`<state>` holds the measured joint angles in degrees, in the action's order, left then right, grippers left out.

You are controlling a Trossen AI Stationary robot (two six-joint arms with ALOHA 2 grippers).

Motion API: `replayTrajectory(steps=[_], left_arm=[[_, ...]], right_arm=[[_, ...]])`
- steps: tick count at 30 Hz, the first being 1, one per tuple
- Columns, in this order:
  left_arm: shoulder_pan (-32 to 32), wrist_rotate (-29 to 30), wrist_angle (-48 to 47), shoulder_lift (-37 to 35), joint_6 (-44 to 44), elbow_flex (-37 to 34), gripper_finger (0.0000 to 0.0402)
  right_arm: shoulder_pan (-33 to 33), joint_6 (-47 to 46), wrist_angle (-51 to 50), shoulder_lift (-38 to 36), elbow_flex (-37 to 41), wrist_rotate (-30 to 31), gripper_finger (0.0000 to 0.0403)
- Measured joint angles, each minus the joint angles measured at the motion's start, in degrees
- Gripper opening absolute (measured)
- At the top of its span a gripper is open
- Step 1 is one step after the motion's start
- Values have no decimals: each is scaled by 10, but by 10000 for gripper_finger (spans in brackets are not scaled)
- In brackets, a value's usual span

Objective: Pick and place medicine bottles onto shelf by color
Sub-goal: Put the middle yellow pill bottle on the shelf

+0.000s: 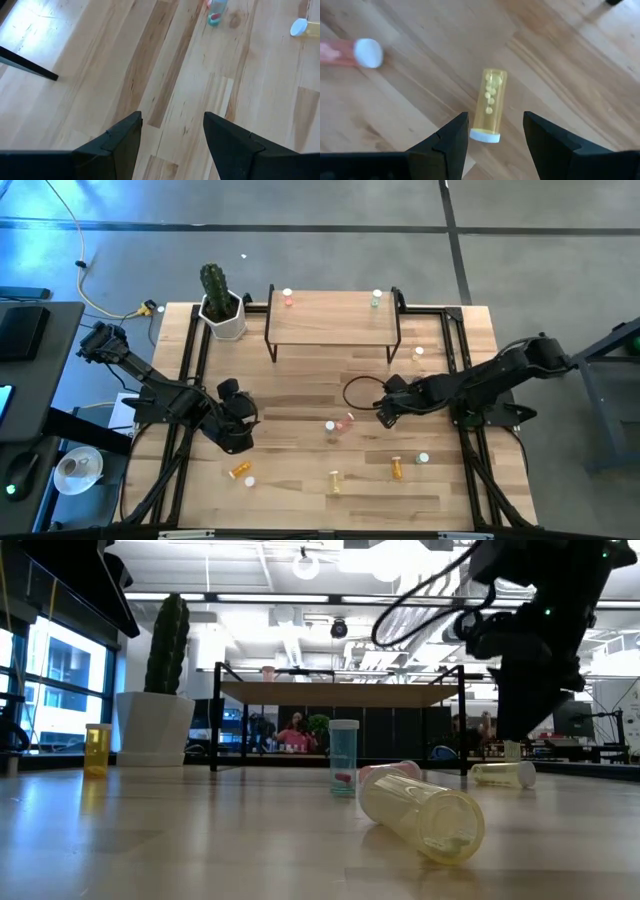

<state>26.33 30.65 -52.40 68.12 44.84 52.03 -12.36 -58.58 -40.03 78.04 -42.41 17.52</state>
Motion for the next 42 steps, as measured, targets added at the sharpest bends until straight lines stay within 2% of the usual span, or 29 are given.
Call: replayTrajectory(steps=[10,16,20,34,42], left_arm=[[0,0,1,0,0,0,204],[0,0,2,0,0,0,204],[0,0,3,0,0,0,204],[0,0,3,0,0,0,204],[0,0,3,0,0,0,204]], right_arm=[[1,-20,12,67,0,-17,180],[13,-16,27,83,0,-21,180],[22,-10,30,91,0,-44,177],[23,2,38,94,1,-56,89],[21,19,43,94,1,-59,83]])
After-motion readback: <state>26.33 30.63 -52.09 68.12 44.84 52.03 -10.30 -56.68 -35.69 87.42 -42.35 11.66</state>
